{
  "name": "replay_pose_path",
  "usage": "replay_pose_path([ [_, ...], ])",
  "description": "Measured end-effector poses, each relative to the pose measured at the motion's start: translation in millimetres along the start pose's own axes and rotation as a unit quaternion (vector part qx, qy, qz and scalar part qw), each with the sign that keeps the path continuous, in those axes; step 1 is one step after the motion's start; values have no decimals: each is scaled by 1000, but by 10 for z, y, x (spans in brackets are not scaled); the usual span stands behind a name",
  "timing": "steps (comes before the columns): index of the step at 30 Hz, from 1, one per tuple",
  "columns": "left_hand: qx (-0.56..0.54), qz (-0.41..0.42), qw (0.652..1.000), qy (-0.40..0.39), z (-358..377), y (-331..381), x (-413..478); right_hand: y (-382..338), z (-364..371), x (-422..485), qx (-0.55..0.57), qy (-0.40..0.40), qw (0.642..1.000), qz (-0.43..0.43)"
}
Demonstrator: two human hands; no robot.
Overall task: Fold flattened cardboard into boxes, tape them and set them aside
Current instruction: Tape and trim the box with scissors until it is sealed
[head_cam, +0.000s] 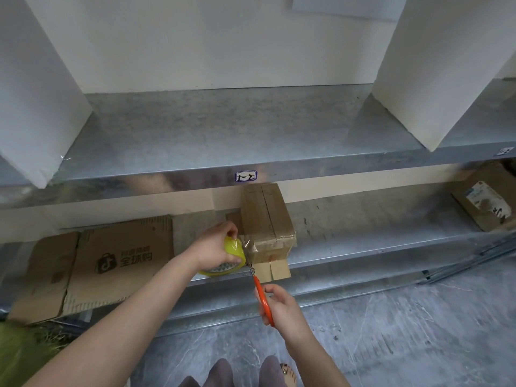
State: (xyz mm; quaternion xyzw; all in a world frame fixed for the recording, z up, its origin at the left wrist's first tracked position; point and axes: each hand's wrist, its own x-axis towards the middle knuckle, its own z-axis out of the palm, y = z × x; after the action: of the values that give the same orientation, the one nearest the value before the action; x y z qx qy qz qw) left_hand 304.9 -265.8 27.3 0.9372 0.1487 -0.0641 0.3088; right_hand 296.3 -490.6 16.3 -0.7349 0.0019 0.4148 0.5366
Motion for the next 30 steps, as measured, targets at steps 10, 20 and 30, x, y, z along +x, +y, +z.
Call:
replay_pose_path([
  [10, 28, 22, 999, -3, 75, 83, -13, 2, -54, 43, -84, -40, 996, -5],
  [20, 2, 10, 1000, 23, -8, 37, -57, 168, -178, 112, -108, -46, 993, 14],
  [30, -3, -40, 999, 31, 101, 4, -106, 427, -902, 263, -393, 217, 873, -189],
])
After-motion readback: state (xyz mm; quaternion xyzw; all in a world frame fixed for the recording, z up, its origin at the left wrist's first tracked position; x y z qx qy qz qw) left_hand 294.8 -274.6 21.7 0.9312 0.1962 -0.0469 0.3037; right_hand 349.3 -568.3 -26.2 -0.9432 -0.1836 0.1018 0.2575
